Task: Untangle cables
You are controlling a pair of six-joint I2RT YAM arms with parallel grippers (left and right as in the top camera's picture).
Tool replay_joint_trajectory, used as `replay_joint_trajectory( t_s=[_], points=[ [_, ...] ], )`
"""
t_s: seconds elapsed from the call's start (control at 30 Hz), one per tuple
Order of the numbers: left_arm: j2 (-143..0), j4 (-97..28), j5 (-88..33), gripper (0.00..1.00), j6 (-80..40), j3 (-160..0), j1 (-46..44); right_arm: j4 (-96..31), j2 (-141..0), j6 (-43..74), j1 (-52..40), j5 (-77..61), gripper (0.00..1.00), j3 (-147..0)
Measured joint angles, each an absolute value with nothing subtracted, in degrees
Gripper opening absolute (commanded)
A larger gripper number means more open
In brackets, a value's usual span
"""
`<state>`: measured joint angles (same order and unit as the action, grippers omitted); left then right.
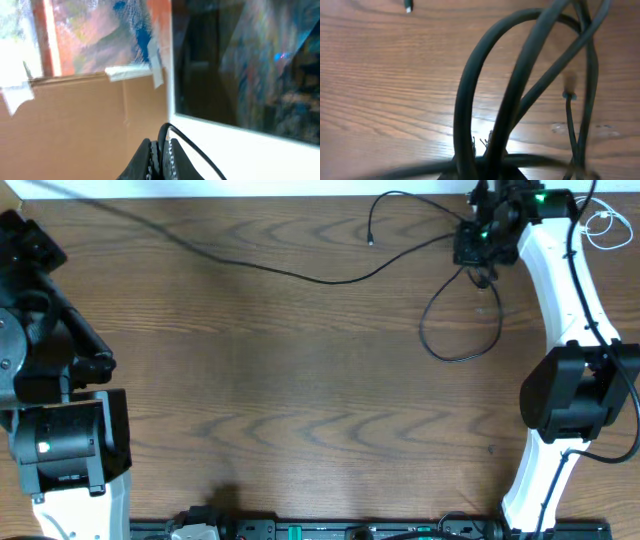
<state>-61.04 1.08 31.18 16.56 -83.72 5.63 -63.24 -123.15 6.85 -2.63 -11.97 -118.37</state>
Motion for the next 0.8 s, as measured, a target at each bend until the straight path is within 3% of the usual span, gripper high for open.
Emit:
replay_joint_trajectory(
  t_s=[0.33, 0.8],
  points=[
    [-68.05, -16.16, 26.04, 0.08, 9.69, -83.85, 6.22, -63.2, -123.15, 3.53, -2.92, -17.15, 0.01, -118.37],
    [-76.64, -17.54, 26.02, 0.07, 4.25, -83.85, 11.57, -63.22, -123.15, 10.02, -4.4, -3.7, 0.01, -118.37]
  ],
)
